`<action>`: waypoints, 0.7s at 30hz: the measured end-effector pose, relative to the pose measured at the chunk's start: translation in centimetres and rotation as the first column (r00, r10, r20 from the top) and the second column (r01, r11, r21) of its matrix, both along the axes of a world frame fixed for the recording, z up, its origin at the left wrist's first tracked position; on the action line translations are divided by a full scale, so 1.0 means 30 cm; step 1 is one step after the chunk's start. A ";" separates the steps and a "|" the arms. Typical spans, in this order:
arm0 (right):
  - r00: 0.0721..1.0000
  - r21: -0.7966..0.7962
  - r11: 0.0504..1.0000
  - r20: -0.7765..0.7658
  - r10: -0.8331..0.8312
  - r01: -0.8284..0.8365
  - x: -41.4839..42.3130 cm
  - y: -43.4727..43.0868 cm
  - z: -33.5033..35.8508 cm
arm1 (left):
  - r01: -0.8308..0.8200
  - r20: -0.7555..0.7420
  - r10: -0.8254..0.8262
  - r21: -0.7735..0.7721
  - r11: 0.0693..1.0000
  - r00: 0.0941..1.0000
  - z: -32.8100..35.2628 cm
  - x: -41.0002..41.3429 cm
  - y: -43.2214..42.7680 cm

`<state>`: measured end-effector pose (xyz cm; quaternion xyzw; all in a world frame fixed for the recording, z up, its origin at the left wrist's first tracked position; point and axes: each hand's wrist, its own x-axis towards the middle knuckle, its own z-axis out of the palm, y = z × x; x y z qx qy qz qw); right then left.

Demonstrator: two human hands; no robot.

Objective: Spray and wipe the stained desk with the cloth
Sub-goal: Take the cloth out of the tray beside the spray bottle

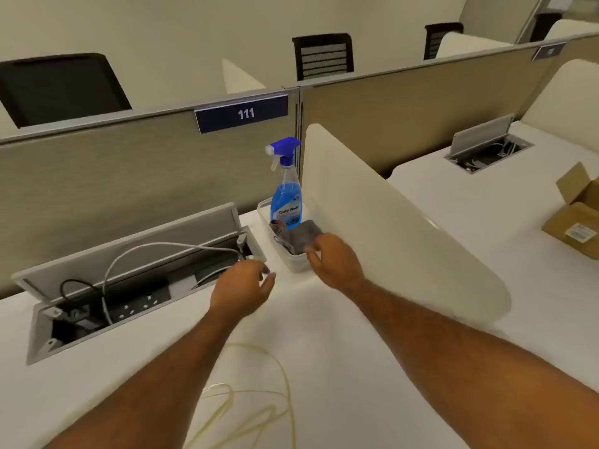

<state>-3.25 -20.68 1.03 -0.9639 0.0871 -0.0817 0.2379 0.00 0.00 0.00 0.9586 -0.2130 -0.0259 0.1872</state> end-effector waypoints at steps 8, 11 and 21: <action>0.992 -0.085 0.996 -0.123 -0.020 0.009 0.303 -0.098 -0.013 | -0.125 0.038 0.130 -0.097 0.987 0.991 0.035 0.283 -0.221; 0.973 -0.125 0.992 -0.231 -0.008 -0.021 0.372 -0.118 -0.046 | -0.180 0.038 0.181 -0.038 0.983 0.983 0.042 0.371 -0.266; 0.918 -0.009 0.996 -0.388 0.078 -0.089 0.477 -0.140 -0.155 | -0.071 0.060 0.048 0.466 0.882 0.997 -0.041 0.473 -0.354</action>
